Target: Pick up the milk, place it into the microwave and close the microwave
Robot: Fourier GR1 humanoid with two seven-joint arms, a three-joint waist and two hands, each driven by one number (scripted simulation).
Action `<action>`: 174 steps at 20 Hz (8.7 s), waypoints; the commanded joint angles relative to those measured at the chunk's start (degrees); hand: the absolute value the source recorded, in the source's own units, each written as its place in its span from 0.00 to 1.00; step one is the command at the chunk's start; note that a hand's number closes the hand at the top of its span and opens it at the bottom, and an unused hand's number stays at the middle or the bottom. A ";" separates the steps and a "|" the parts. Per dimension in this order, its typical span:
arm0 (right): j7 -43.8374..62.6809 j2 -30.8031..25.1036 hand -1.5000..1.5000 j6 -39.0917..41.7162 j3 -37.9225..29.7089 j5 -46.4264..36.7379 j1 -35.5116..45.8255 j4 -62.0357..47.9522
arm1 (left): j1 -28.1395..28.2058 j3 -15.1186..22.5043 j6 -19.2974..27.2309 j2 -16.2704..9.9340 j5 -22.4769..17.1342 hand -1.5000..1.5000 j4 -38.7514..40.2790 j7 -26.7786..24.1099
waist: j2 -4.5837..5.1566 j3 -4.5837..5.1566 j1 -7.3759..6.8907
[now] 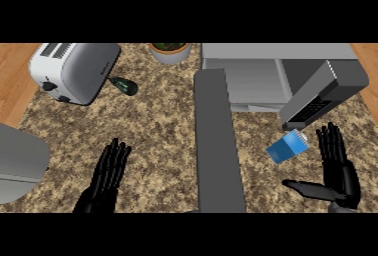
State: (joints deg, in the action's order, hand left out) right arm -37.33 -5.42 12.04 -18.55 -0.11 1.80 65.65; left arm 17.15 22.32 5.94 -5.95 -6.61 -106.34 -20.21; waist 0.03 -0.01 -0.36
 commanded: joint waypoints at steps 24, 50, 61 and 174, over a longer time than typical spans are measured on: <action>-29.17 -6.32 1.00 -17.12 -0.95 -9.24 22.30 -48.88 | 6.82 -8.13 -10.06 -5.11 -5.73 0.00 -1.12 -5.64 | 0.30 -0.11 -1.08; -13.15 5.38 1.00 -35.24 18.57 0.28 16.02 -20.08 | 5.67 -19.08 -15.93 -7.62 -12.35 0.00 -2.23 0.76 | -0.23 0.01 0.07; -1.25 2.53 1.00 -39.10 12.72 -6.15 30.11 -27.24 | 7.46 -18.15 -18.66 -4.34 -10.23 0.00 -0.97 -1.63 | 0.03 -0.01 -0.47; -0.90 -2.45 0.00 5.28 8.66 14.19 -23.26 24.89 | -27.07 15.97 -9.51 5.86 21.17 1.00 43.10 -2.14 | 0.06 0.15 2.09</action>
State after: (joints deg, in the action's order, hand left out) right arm -43.20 -7.43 15.42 -10.01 10.73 -17.70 82.32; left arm -5.86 32.54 -9.40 -1.47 15.20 -71.71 -19.87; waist -0.07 0.10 1.46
